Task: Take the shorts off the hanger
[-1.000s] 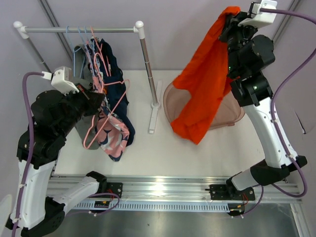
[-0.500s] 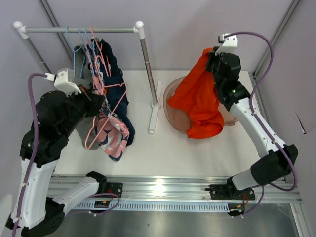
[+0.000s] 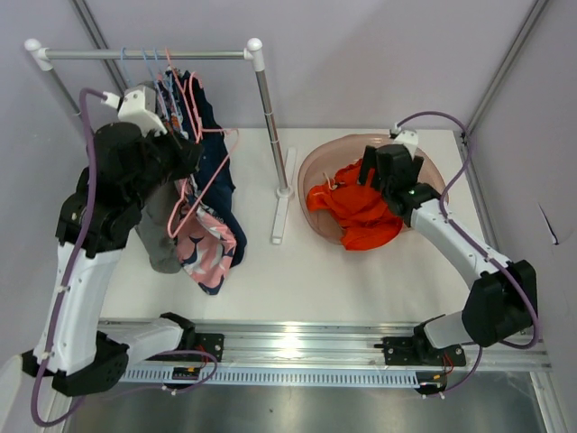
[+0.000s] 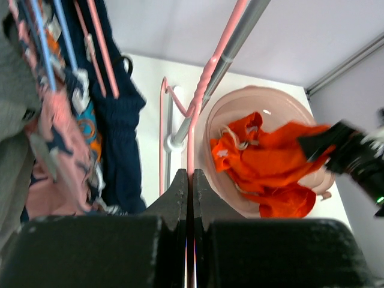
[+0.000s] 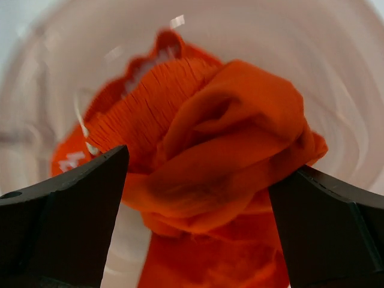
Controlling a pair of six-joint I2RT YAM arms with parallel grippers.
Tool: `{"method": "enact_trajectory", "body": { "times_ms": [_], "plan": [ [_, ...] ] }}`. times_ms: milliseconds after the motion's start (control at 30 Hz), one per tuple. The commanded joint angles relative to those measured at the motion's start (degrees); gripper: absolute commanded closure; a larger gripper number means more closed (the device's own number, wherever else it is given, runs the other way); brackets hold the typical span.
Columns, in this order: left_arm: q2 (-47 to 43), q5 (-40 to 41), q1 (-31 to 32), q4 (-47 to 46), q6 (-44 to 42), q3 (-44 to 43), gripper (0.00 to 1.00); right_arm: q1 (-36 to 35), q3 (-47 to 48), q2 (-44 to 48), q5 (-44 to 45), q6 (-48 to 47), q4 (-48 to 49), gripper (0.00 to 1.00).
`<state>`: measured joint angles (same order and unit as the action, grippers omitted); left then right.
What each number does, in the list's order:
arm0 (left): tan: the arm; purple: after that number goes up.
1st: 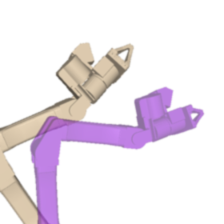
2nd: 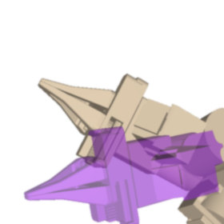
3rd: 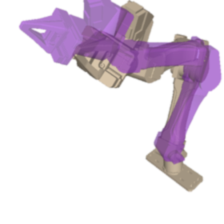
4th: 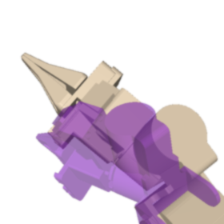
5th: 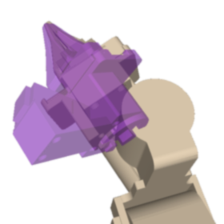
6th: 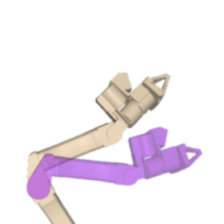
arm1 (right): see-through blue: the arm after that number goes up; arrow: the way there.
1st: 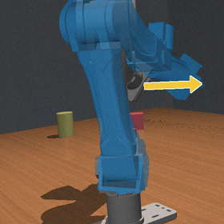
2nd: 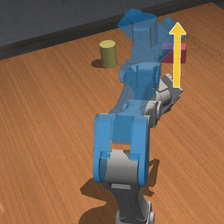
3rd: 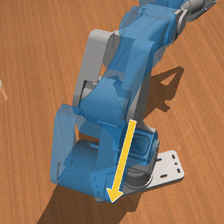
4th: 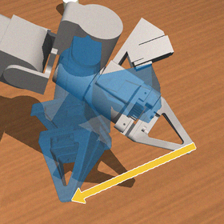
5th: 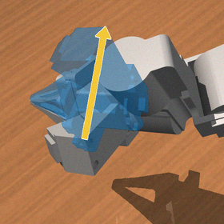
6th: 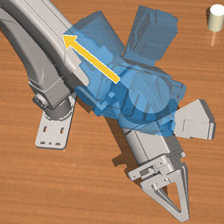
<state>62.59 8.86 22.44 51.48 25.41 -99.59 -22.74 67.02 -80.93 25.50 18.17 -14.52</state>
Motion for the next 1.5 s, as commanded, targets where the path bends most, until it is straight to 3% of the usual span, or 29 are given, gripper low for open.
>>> {"method": "enact_trajectory", "body": {
  "times_ms": [0,167,333,533,833,867,1033,1067,1167,1300,1467],
  "plan": [
    [3.23,0.19,0.24,-2.97,-2.21,-6.65,1.00,-4.84,-2.48,4.17,6.40,4.85,-8.50,0.00],
    [10.78,0.63,0.24,-5.51,-2.47,-11.85,1.00,-9.68,-8.66,14.46,7.38,8.36,-10.61,0.01],
    [17.65,3.43,0.33,-10.34,-3.52,-16.76,1.00,-18.97,-14.54,25.61,9.47,13.54,-13.59,0.01],
    [27.67,3.09,0.24,-9.74,-1.77,-24.24,1.00,-28.13,-18.07,30.91,14.05,18.47,-17.82,0.01],
    [20.93,2.65,0.68,-12.55,0.78,-11.77,0.97,-32.19,-18.69,31.27,17.04,19.79,-20.19,0.01],
    [20.30,2.56,0.68,-11.59,0.87,-11.59,0.95,-32.36,-18.51,31.09,16.96,19.79,-20.19,0.00],
    [15.82,1.25,0.85,-9.91,-0.62,-9.48,0.58,-34.56,-18.51,30.83,18.18,21.11,-20.37,0.01],
    [14.85,1.16,0.77,-9.56,-1.15,-9.48,0.38,-34.74,-18.51,30.65,18.19,21.11,-20.37,0.01],
    [13.79,2.73,0.77,-8.16,-3.43,-10.97,0.14,-35.09,-17.37,29.25,18.97,21.20,-21.07,0.01],
    [12.83,7.48,0.68,-7.01,-6.33,-14.40,0.04,-35.62,-15.79,28.02,20.12,21.20,-22.30,0.01],
    [15.45,9.50,-0.29,-4.12,-9.23,-20.99,0.02,-36.84,-15.96,28.28,20.47,22.34,-22.48,0.01]
  ]
}}
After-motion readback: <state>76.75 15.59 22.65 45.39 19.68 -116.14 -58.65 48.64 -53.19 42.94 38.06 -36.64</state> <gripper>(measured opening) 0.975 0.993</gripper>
